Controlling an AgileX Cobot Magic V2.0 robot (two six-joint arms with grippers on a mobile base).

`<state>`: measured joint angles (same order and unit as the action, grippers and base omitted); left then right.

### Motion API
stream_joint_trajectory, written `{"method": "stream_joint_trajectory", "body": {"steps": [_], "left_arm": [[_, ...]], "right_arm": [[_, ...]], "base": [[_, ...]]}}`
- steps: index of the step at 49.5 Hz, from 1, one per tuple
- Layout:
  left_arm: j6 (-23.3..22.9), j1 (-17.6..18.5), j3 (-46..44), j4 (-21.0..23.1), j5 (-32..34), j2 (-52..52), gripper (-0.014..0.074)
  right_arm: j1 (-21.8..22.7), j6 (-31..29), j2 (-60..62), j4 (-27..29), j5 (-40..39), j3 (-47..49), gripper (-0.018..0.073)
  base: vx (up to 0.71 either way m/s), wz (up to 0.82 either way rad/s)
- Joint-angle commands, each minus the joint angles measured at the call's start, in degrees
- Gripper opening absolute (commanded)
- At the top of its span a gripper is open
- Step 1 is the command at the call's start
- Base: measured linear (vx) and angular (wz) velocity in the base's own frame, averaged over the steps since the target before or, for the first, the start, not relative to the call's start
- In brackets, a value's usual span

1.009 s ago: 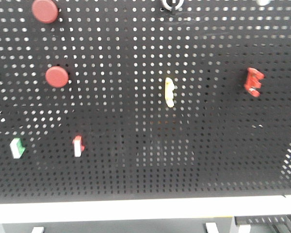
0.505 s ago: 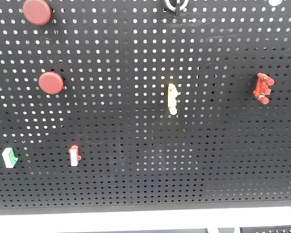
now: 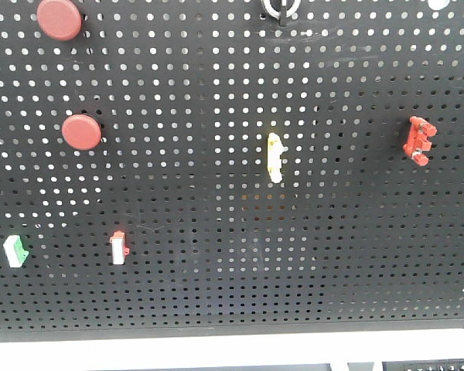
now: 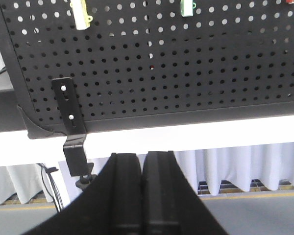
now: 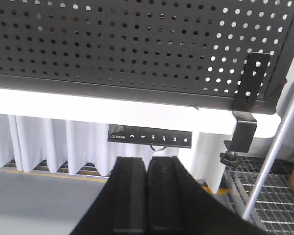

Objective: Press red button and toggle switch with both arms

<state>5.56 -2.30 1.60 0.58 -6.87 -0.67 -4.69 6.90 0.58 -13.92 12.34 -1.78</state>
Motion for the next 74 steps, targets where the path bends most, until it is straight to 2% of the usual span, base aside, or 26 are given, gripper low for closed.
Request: {"method": "stream_joint_trajectory", "body": {"steps": [1, 10, 15, 18, 24, 28, 34, 40, 44, 54, 63, 67, 74], "left_arm": [[-0.1, 0.1, 1.9, 0.2, 7.9, -0.3, 0.0001], [-0.6, 0.1, 0.6, 0.7, 18.7, -0.3, 0.0001], [-0.7, 0.1, -2.7, 0.7, 19.6, -0.3, 0.0001], [-1.7, 0.1, -6.0, 0.7, 19.0, -0.3, 0.0001], [-2.6, 0.1, -14.7, 0.6, 15.5, 0.9, 0.0001], [-2.3, 0.1, -23.0, 0.0, 12.6, 3.4, 0.0001], [-1.9, 0.1, -36.7, 0.1, 11.4, 11.3, 0.0001], [-1.9, 0.1, -48.7, 0.2, 11.5, 20.1, 0.0001], [-1.9, 0.1, -54.8, 0.2, 10.9, 25.9, 0.0001], [-1.9, 0.1, -57.3, 0.2, 9.0, 34.7, 0.0001], [-1.9, 0.9, -57.3, 0.7, 7.9, 39.8, 0.0001], [-1.9, 3.7, -57.4, 0.7, 10.7, 41.7, 0.0001], [-1.9, 12.3, -57.4, -0.6, 16.1, 45.3, 0.0001]], "right_arm": [[0.3, -0.7, 0.3, -0.6, -7.8, 0.0, 0.0000], [0.3, 1.3, 0.3, -0.6, -19.4, 0.0, 0.0000], [0.3, 1.4, 0.3, -0.6, -30.0, 0.2, 0.0000], [0.3, 1.3, 0.1, -0.7, -33.0, 1.4, 0.0000], [0.3, 1.3, -1.5, -1.0, -28.5, 8.3, 0.0000], [0.3, 1.4, -4.9, -0.9, -24.0, 16.6, 0.0000], [0.3, 2.6, -13.7, -0.6, -21.1, 30.5, 0.0000], [0.3, 6.5, -25.1, -0.6, -20.0, 43.9, 0.0000], [0.3, 6.6, -30.8, -0.6, -18.6, 48.9, 0.0000], [0.3, 6.6, -42.0, -0.6, -20.1, 53.6, 0.0000], [0.3, 6.6, -44.8, -0.6, -23.0, 53.5, 0.0000], [0.3, 6.6, -44.8, -0.6, -23.3, 53.5, 0.0000], [0.3, 6.6, -44.8, -0.6, -23.3, 53.5, 0.0000]], "base": [[0.00, 0.00], [0.00, 0.00], [0.00, 0.00], [0.00, 0.00], [0.00, 0.00], [0.00, 0.00], [0.00, 0.00], [0.00, 0.00], [0.00, 0.00], [0.00, 0.00], [0.00, 0.00], [0.00, 0.00], [0.00, 0.00]]}}
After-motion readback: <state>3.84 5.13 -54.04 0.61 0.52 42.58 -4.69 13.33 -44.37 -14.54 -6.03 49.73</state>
